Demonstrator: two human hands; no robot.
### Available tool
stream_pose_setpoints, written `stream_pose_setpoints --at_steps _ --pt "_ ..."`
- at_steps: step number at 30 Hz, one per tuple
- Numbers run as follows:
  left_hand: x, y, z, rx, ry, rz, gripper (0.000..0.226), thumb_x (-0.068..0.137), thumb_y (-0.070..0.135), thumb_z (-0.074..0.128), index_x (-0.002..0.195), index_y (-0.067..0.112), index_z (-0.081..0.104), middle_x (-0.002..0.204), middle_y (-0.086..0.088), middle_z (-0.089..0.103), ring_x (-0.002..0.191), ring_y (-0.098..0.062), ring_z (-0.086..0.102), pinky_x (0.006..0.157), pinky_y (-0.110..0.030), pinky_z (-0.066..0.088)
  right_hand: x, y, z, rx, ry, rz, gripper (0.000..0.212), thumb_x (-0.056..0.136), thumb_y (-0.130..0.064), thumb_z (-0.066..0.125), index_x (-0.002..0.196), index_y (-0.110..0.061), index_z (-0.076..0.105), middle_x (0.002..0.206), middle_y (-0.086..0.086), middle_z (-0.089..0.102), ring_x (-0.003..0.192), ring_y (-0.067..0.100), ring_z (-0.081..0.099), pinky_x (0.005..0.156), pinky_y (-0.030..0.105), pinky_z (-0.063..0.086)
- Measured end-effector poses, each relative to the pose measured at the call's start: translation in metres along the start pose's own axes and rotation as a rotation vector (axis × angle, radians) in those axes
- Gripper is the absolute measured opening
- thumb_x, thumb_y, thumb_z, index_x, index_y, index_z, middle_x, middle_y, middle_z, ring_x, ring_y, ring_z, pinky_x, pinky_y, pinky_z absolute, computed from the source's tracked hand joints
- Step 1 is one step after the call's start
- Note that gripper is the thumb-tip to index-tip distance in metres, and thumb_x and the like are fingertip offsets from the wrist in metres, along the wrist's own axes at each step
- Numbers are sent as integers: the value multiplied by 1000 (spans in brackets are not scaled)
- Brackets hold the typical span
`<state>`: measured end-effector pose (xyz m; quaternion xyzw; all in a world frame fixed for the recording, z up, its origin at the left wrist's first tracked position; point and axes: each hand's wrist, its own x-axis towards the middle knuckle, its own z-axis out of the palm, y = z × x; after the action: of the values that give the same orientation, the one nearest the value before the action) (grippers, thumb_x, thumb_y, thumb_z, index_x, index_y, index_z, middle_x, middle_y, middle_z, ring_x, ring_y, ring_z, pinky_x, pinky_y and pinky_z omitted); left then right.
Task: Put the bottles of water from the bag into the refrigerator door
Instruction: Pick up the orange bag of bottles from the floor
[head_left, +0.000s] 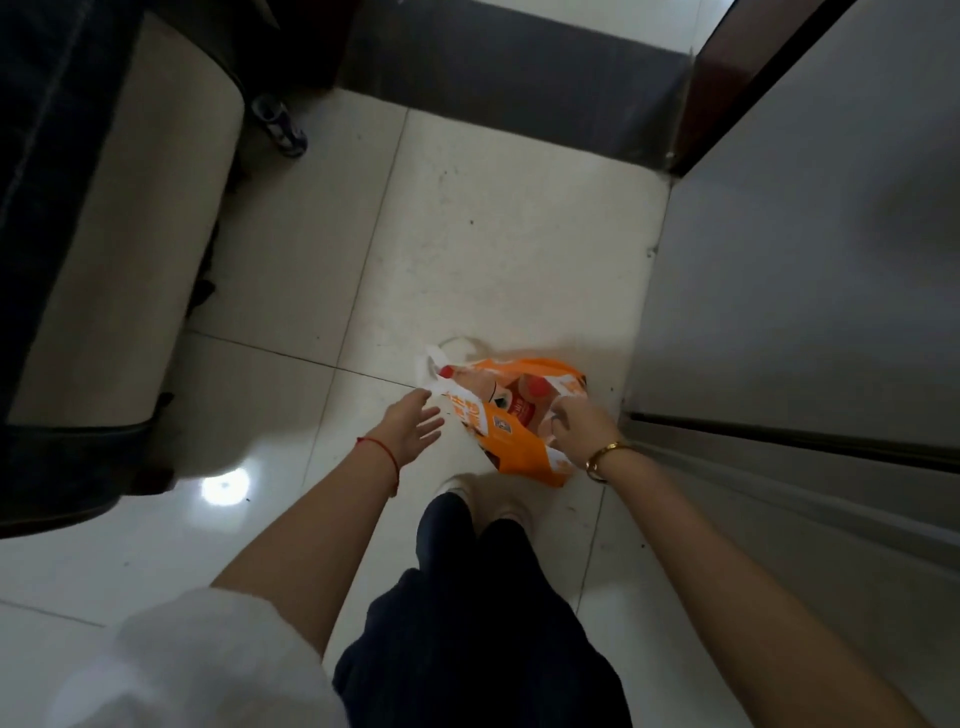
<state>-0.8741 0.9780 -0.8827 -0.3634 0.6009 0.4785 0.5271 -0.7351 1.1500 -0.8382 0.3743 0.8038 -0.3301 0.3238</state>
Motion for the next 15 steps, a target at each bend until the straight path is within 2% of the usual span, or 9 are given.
stream_pose_setpoints --at_steps 2,4,5,8,10,12,13,15 --pt "31 -3 2 -99 -16 -54 61 98 25 46 152 7 22 152 -18 37 137 -32 42 112 -40 37 18 7 17 -83 -54 -42 27 94 -13 48 116 -3 61 108 14 63 104 31 60 77 32 46" --pt "59 -6 4 -203 -20 -108 70 97 26 49 154 8 14 155 -20 31 140 -34 38 115 -43 34 36 17 33 -165 -132 -65 37 91 -15 54 126 -3 53 126 18 55 117 36 54 94 39 46" --pt "71 -6 6 -250 -25 -126 73 96 26 50 154 8 11 155 -20 29 141 -35 36 116 -44 33 43 22 38 -212 -167 -47 43 91 -15 54 132 -1 47 132 19 52 120 36 52 97 41 45" --pt "101 -6 10 -367 -39 -134 70 94 25 53 152 9 17 152 -19 33 140 -34 36 117 -44 32 58 30 53 -339 -162 3 50 93 -11 43 137 8 29 125 22 56 112 35 59 79 35 46" --pt "117 -3 12 -418 -28 -102 52 93 23 54 140 8 37 141 -15 47 126 -28 49 113 -40 37 64 30 59 -398 -147 -6 47 93 -10 42 135 9 33 128 22 52 113 35 58 83 38 48" --pt "126 2 15 -449 -25 -54 29 94 22 54 119 8 51 124 -12 55 100 -21 57 105 -34 42 70 31 61 -371 -148 -5 37 92 -12 45 127 1 46 125 17 52 109 33 59 89 40 50" --pt "128 5 16 -460 -16 -22 21 94 21 54 110 8 55 115 -11 57 90 -19 57 99 -32 45 72 30 60 -304 -136 18 25 91 -11 45 115 -5 52 114 14 57 98 30 61 86 40 52" --pt "129 11 16 -482 28 57 10 92 15 58 87 6 56 93 -11 58 78 -17 58 83 -30 53 73 29 57 -163 -92 63 8 88 -10 46 91 -14 52 86 5 58 79 23 57 74 36 55"
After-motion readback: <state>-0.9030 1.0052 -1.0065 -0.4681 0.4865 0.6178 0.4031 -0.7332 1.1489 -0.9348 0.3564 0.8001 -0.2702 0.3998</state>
